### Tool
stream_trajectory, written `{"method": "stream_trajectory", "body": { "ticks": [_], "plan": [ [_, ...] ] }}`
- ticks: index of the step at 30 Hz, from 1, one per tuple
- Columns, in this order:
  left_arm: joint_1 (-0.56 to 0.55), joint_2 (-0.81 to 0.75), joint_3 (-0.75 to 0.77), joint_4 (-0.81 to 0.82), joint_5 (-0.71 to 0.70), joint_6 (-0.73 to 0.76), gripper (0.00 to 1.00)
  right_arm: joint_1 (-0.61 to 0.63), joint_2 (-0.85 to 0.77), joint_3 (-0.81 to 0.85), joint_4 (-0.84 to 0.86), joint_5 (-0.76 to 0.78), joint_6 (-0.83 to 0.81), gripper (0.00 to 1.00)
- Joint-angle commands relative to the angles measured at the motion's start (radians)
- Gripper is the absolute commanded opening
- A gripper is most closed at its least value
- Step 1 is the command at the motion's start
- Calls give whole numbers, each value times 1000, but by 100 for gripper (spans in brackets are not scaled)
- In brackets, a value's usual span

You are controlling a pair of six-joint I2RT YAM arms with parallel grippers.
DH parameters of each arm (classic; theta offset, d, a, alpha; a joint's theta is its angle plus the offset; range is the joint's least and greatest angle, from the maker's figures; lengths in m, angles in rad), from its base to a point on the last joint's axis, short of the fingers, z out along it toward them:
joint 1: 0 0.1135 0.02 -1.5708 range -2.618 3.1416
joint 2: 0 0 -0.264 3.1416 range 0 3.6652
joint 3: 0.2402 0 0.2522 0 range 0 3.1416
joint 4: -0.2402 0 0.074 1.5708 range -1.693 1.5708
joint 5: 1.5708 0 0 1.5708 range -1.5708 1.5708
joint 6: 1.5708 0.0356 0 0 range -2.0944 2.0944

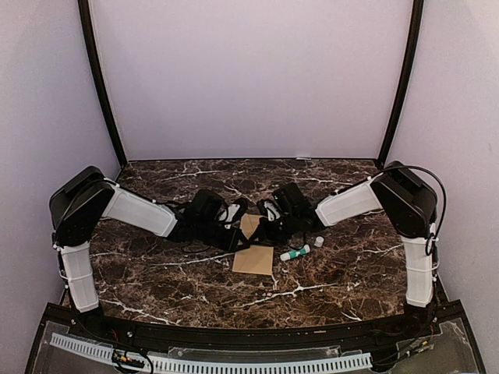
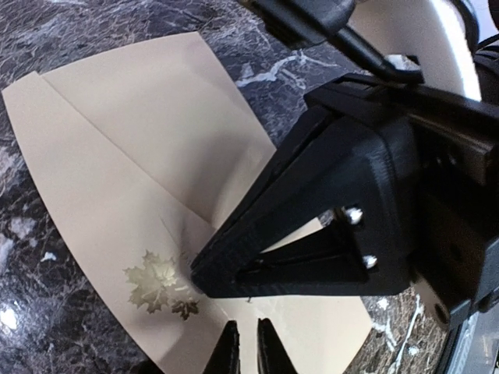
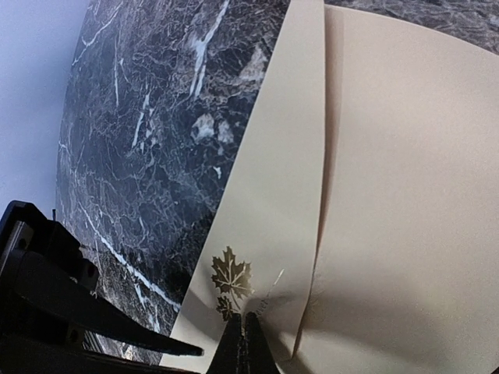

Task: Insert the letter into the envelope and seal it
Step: Seal the envelope flap on the envelope.

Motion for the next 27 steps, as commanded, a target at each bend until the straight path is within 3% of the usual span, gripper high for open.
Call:
{"method": "stream_trajectory", "body": {
  "ticks": [1, 13, 27],
  "plan": [
    [-9, -7, 21, 76, 82, -56, 9, 5, 32, -16, -37, 38, 13, 0],
    [-30, 60, -9, 22, 77, -20, 7, 2, 23, -1, -36, 52, 28, 0],
    [-30, 74, -28, -50, 34, 19, 5, -49, -9, -18, 93, 25, 106, 0]
  ]
}}
